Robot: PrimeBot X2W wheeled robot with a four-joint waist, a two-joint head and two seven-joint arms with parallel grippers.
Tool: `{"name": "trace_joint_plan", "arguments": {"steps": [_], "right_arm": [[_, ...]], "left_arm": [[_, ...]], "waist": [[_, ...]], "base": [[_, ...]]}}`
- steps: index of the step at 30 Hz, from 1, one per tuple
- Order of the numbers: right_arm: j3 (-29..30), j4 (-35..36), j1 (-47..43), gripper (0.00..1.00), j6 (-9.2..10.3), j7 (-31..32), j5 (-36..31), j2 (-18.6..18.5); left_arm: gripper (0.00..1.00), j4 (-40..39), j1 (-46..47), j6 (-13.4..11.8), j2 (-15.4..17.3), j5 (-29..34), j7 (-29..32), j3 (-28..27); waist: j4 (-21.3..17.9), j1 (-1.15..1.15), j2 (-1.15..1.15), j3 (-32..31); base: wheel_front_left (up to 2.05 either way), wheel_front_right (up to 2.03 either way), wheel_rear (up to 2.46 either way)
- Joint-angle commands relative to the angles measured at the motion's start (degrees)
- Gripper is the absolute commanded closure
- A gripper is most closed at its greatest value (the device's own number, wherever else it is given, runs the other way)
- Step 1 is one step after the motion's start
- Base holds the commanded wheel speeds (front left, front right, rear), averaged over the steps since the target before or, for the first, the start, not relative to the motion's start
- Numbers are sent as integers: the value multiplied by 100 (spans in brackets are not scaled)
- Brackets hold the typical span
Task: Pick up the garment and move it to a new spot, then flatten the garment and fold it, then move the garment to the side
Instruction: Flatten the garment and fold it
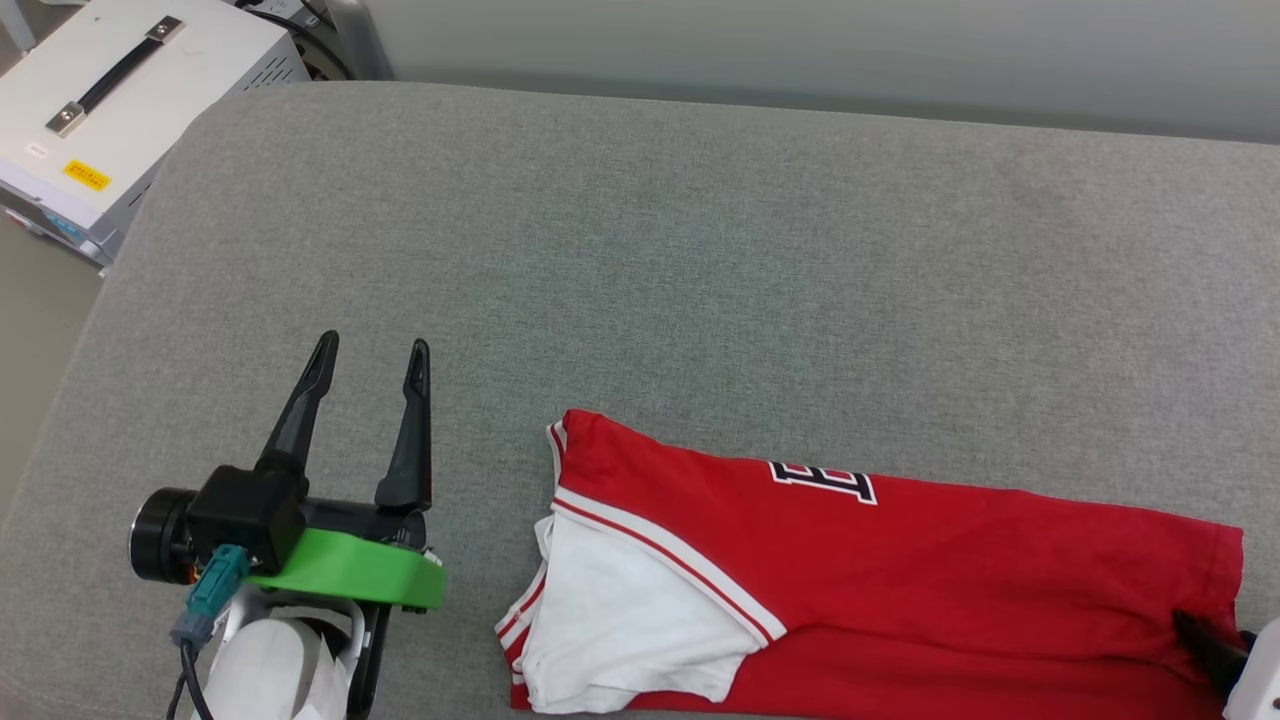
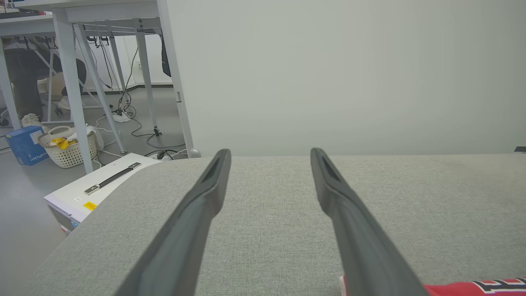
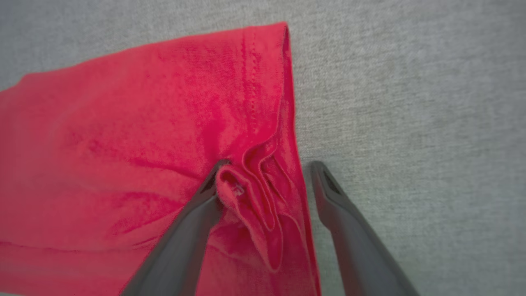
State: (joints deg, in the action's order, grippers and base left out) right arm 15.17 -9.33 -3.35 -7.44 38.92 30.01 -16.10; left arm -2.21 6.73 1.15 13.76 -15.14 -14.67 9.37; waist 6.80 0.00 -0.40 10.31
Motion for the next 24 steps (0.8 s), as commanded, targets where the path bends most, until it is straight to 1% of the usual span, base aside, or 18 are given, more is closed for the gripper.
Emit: {"name": "trace_joint_plan", "arguments": {"steps": [1, 10, 14, 15, 17, 18, 24], "right_arm": [[-209, -181, -22, 0, -5, 19, 162, 149], [-739, -307, -41, 0, -5, -73, 638, 180], [-947, -359, -19, 0, -5, -143, 708, 133], [-994, -365, -15, 36, -5, -167, 715, 114], [-1052, -377, -5, 98, -5, -289, 698, 72], [-1062, -396, 4, 100, -5, -371, 667, 47], [-927, -490, 86, 100, -5, -875, 486, -159]], "left_arm": [[0, 32, -9, 57, -61, 94, -32, -48], [0, 161, -69, 291, -295, 302, -32, -249], [0, 226, -107, 364, -365, 370, -32, -303], [0, 238, -115, 378, -379, 384, -32, -313], [0, 261, -129, 406, -407, 413, -32, -336], [0, 270, -138, 419, -421, 428, -32, -351], [0, 315, -202, 479, -477, 489, -32, -434]], "waist": [[5, 0, 40, -12], [-16, 0, 40, -136], [-35, 0, 40, -215], [-39, 0, 40, -230], [-43, 0, 40, -267], [-48, 0, 40, -290], [-92, 0, 40, -400]], "base": [[0, 0, 0], [0, 0, 0], [0, 0, 0], [0, 0, 0], [0, 0, 0], [0, 0, 0], [0, 0, 0]]}}
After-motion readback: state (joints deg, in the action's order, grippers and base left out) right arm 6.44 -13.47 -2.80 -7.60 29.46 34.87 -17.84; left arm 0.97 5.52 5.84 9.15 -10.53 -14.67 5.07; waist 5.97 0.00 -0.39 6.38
